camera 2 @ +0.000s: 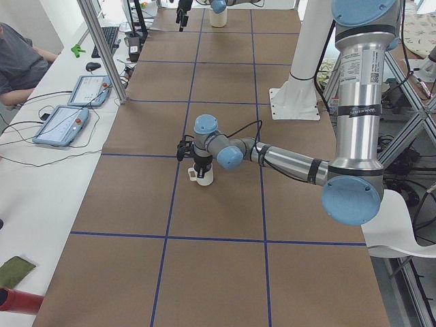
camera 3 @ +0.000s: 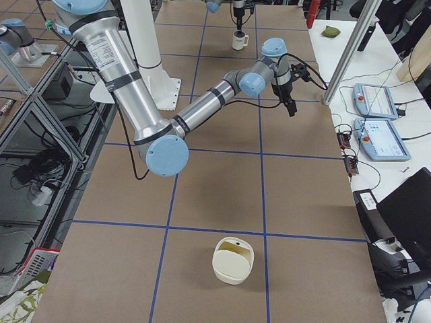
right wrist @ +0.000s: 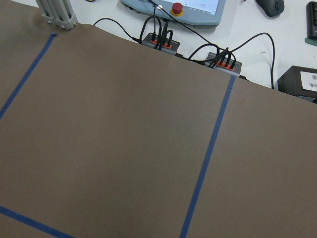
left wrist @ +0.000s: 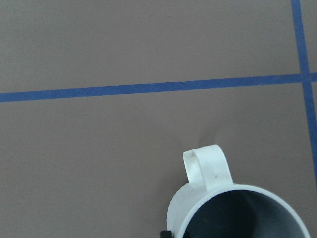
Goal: Left arm hands cup to right arm to dump lemon
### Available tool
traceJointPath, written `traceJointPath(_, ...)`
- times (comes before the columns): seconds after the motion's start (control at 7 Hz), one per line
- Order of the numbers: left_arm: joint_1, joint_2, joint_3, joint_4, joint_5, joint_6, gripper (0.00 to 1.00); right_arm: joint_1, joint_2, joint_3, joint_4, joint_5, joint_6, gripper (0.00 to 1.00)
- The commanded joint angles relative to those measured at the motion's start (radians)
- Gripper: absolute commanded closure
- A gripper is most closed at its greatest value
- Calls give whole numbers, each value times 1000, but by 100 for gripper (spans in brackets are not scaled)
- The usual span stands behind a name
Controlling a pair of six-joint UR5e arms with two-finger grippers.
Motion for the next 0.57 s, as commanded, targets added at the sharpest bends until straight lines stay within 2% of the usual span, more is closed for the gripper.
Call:
traceJointPath(0.0,-1,0,-2,-3,1,0,0,80,-1,-2,-100,65,-152,0)
traceJointPath(0.14,-32,-3,-11,5,-7,17,0,149,-5,-9,-135,166,-157,0)
traceJointPath(0.29,-96,-3,-9,22,-36,116,0,198,-17,-12,-172,211,-179,0)
traceJointPath(0.43,-178,-1,-8,83,-66,234,0,223,-43,-11,-202,211,-232,0)
